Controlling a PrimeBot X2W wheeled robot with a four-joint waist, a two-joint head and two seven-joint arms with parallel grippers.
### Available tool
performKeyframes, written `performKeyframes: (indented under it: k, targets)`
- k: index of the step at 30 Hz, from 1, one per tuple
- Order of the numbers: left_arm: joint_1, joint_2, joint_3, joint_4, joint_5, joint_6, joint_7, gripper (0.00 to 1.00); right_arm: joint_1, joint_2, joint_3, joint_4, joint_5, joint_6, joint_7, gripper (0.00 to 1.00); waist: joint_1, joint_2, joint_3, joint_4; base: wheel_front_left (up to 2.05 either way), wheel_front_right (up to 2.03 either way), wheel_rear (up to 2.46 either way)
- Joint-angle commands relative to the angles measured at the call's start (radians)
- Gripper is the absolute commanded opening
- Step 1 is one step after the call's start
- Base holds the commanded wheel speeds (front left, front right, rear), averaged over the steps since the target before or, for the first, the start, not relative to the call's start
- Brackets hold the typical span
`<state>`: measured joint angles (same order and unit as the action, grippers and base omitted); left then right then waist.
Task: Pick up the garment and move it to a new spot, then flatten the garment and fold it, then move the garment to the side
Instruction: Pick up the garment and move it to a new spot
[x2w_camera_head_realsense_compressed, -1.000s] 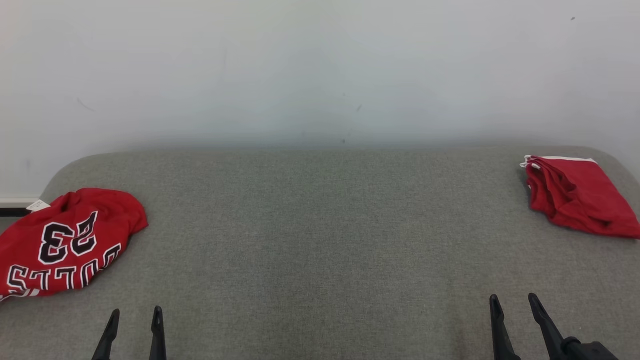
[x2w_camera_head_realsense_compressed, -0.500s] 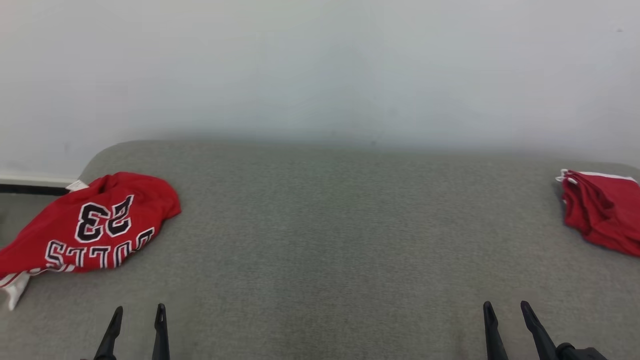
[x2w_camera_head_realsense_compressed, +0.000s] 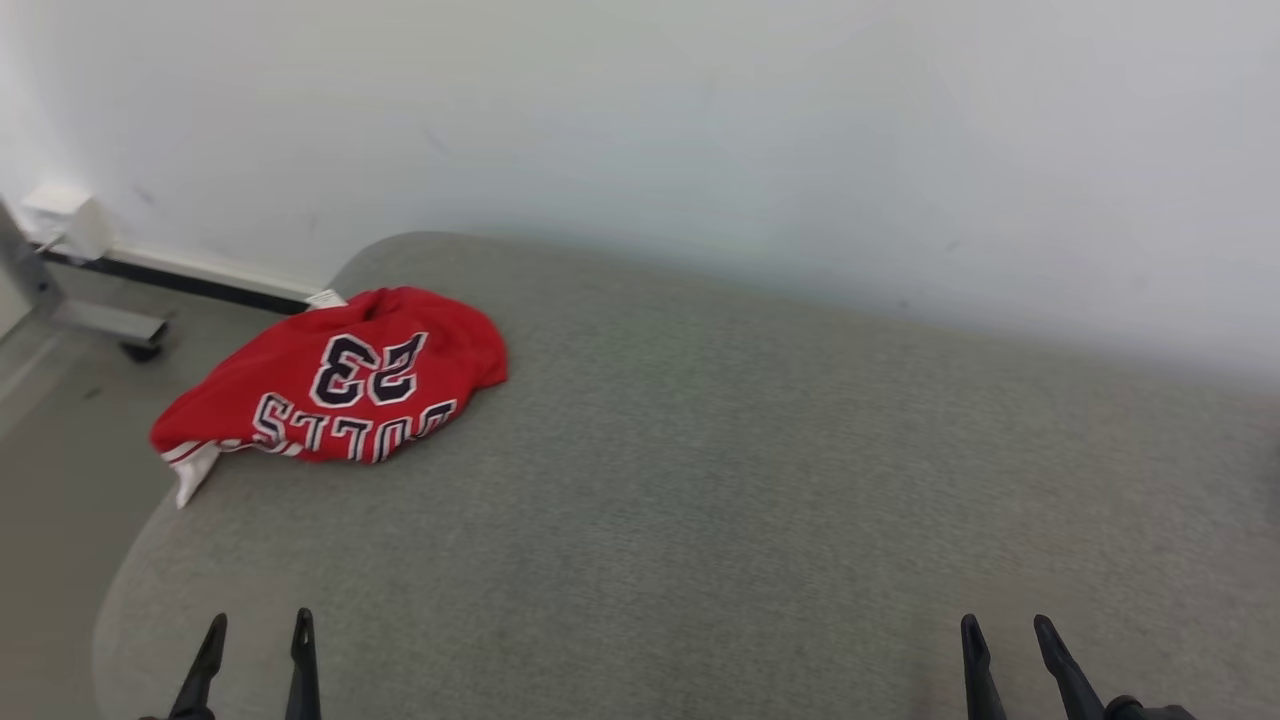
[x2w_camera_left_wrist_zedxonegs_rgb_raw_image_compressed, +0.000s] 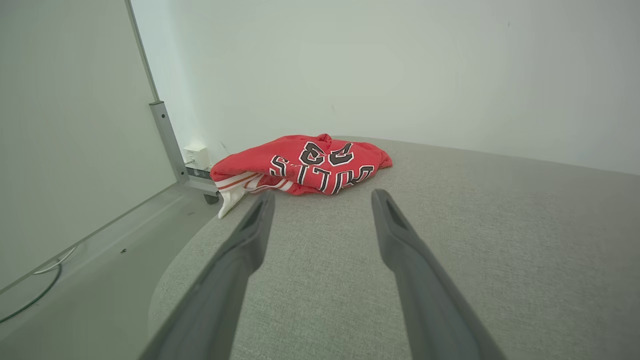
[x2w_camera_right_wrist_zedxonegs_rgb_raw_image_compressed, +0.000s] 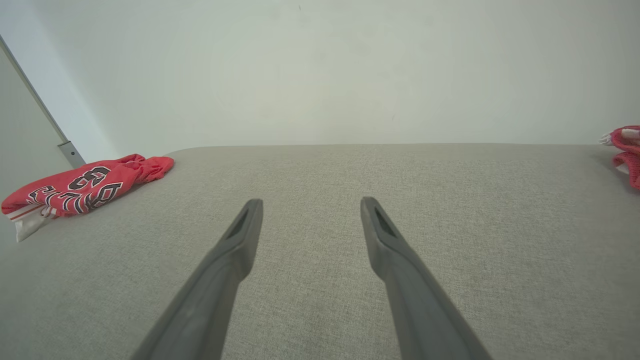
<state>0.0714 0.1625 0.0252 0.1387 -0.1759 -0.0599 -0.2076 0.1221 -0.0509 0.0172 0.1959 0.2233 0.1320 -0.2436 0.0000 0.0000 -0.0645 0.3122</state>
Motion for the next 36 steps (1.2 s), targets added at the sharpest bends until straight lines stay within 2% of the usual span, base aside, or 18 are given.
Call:
performKeyframes:
  k: [1, 7, 14, 26, 33, 36]
  targets:
    - [-0.002, 0.011, 0.003, -0.002, -0.005, 0.004, 0.003, 1.00, -0.005, 0.001, 0.002, 0.004, 0.005, -0.002, -0.005, 1.00, 0.0000, 0.0000, 0.007, 0.095, 0.00, 0.00, 0.00]
    - [-0.005, 0.024, 0.009, -0.007, -0.010, 0.011, 0.010, 1.00, -0.010, 0.001, 0.012, 0.012, 0.012, -0.002, -0.013, 1.00, 0.0000, 0.0000, 0.010, 0.176, 0.00, 0.00, 0.00]
    - [0.021, 0.020, 0.050, -0.031, -0.038, 0.042, -0.013, 1.00, -0.064, 0.000, 0.052, 0.028, -0.004, -0.002, -0.013, 1.00, 0.0000, 0.0000, 0.047, 0.205, 0.00, 0.00, 0.00]
    - [0.032, 0.019, 0.072, -0.046, -0.058, 0.061, -0.024, 1.00, -0.116, 0.000, 0.075, 0.067, -0.012, -0.002, -0.015, 1.00, 0.0000, 0.0000, 0.059, 0.210, 0.00, 0.00, 0.00]
    - [-0.093, 0.046, 0.051, -0.024, -0.070, 0.035, 0.015, 1.00, -0.074, 0.001, 0.022, 0.048, -0.025, -0.002, -0.018, 1.00, 0.0000, 0.0000, 0.053, 0.201, 0.00, 0.00, 0.00]
    - [-0.188, 0.067, 0.051, -0.006, -0.083, 0.023, 0.024, 1.00, -0.073, 0.001, 0.005, 0.023, -0.044, -0.002, -0.011, 1.00, 0.0000, 0.0000, 0.077, 0.171, 0.00, 0.00, 0.00]
